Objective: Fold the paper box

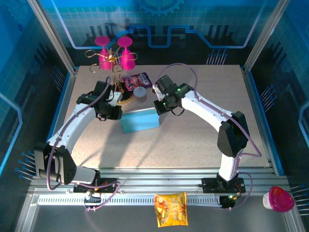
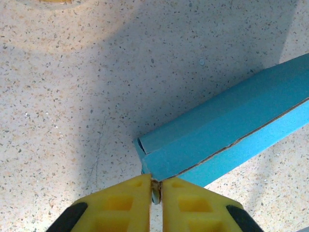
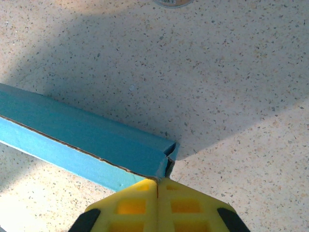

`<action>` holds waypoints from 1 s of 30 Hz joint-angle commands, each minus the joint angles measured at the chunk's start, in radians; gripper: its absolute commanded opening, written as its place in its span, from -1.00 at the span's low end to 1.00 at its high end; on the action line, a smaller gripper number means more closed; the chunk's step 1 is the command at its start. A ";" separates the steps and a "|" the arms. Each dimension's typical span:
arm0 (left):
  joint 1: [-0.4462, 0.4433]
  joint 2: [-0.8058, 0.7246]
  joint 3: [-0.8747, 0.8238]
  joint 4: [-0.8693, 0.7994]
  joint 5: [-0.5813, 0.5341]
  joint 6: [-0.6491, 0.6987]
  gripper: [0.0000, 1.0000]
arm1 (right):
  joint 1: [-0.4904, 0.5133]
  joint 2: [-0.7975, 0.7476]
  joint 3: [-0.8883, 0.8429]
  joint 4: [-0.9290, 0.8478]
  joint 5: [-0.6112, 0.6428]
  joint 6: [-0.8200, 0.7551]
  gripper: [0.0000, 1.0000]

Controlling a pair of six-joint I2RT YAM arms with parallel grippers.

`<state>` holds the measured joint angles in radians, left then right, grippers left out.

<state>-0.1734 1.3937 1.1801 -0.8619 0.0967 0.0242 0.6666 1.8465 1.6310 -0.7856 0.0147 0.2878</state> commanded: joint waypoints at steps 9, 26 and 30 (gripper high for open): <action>-0.007 0.067 0.126 -0.126 0.037 -0.117 -0.84 | -0.002 0.027 0.027 -0.037 -0.021 -0.004 -1.00; -0.007 0.119 0.191 -0.204 0.142 -0.266 -0.86 | -0.001 0.028 0.030 -0.040 -0.019 0.008 -1.00; -0.008 0.113 0.165 -0.188 0.154 -0.287 -0.86 | 0.002 0.029 0.027 -0.038 -0.016 0.011 -1.00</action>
<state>-0.1730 1.5066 1.3529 -1.0512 0.1730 -0.2310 0.6601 1.8496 1.6367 -0.8009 0.0261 0.2886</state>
